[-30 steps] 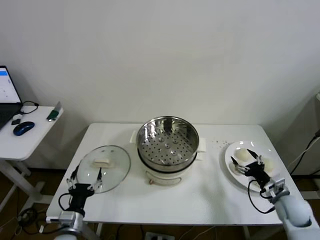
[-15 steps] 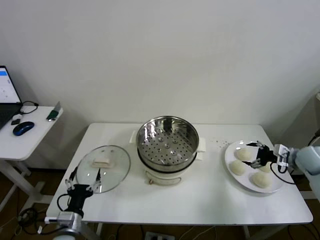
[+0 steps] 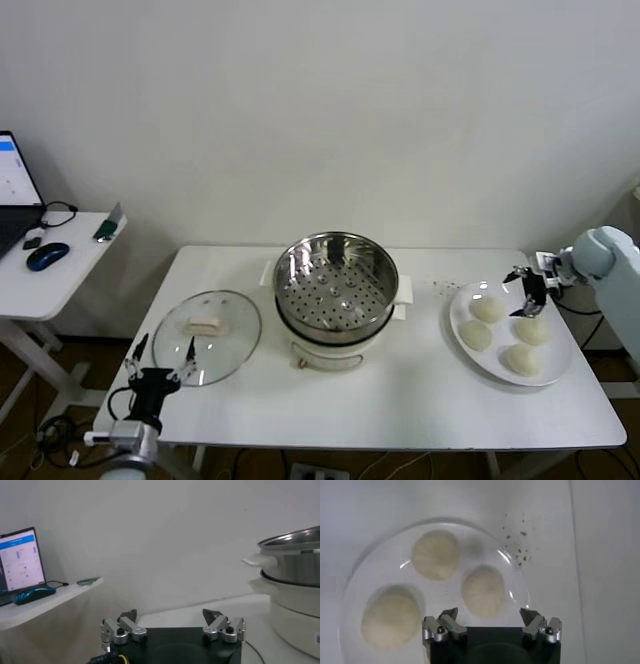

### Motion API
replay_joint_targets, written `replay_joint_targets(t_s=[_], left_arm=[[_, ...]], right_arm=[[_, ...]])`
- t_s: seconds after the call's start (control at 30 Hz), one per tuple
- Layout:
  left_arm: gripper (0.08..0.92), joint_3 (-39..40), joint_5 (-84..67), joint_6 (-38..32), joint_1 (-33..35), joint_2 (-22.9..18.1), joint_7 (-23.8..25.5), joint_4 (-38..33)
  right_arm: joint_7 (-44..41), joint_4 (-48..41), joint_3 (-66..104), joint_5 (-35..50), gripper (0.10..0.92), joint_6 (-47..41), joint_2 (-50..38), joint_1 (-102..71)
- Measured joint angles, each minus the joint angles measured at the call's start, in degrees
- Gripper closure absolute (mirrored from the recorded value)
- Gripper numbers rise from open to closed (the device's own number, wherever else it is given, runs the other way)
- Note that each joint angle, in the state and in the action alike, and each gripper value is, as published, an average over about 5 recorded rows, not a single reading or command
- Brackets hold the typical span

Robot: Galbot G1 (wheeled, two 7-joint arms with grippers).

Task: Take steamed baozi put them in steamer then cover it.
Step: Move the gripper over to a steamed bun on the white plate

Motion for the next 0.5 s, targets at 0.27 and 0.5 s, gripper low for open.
replay_joint_targets(t_s=[0.27, 0.5], left_arm=[[0.177, 0.01, 0.05, 0.01, -0.55, 0.41, -0.11, 1.06], [0.177, 0.06, 0.21, 0.05, -1.06, 0.57, -0.15, 2.2]], right_arm=[[-0.38, -9.74, 0.39, -7.82, 0.203, 2.83, 6.38, 3.14], [-0.32, -15.71, 2.09, -12.57, 0.203, 4.07, 10.65, 4.36]])
